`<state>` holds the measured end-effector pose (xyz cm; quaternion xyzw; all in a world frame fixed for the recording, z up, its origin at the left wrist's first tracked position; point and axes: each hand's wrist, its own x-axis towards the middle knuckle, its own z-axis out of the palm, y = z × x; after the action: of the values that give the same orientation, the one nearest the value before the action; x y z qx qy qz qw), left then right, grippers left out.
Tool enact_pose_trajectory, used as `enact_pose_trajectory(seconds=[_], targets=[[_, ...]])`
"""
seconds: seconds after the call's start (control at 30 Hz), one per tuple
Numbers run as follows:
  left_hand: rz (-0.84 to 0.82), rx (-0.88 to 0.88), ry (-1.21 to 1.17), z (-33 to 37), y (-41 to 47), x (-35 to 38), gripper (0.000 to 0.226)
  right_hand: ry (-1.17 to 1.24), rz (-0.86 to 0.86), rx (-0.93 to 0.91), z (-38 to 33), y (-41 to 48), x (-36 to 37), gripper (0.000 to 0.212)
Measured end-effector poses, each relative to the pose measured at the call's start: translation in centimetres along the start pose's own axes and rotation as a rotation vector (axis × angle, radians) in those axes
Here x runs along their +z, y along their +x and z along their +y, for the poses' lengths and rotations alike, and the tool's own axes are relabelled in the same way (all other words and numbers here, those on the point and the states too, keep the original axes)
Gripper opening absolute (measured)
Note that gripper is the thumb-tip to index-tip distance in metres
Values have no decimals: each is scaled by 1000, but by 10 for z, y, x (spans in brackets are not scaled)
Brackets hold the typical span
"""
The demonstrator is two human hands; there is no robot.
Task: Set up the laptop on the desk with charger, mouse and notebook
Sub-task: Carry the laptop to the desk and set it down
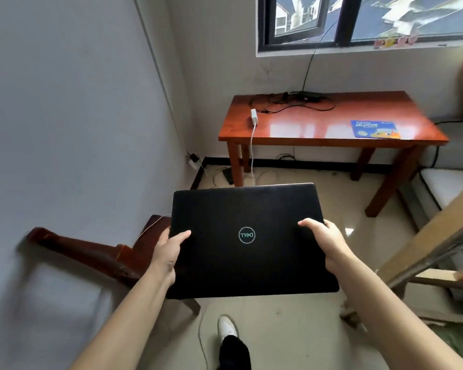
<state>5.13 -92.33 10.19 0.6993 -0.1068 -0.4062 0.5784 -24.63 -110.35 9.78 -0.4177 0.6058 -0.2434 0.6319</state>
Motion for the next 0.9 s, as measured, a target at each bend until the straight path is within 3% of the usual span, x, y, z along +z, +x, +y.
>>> enact_pose_trajectory(seconds=[0.13,0.27,0.6,0.9], targets=[[-138,-99,70,21,89,61,67,34,75,57,-34,73,-18,65],[-425,-300,66,61,198,135,52,62,145,116,-91,165,-33,61],[-559,-451,217,183,365,307,52,213,244,189,-227,316,-89,42],[-499,-492,316,215,478,465,61,296,184,384,-301,468,-170,98]])
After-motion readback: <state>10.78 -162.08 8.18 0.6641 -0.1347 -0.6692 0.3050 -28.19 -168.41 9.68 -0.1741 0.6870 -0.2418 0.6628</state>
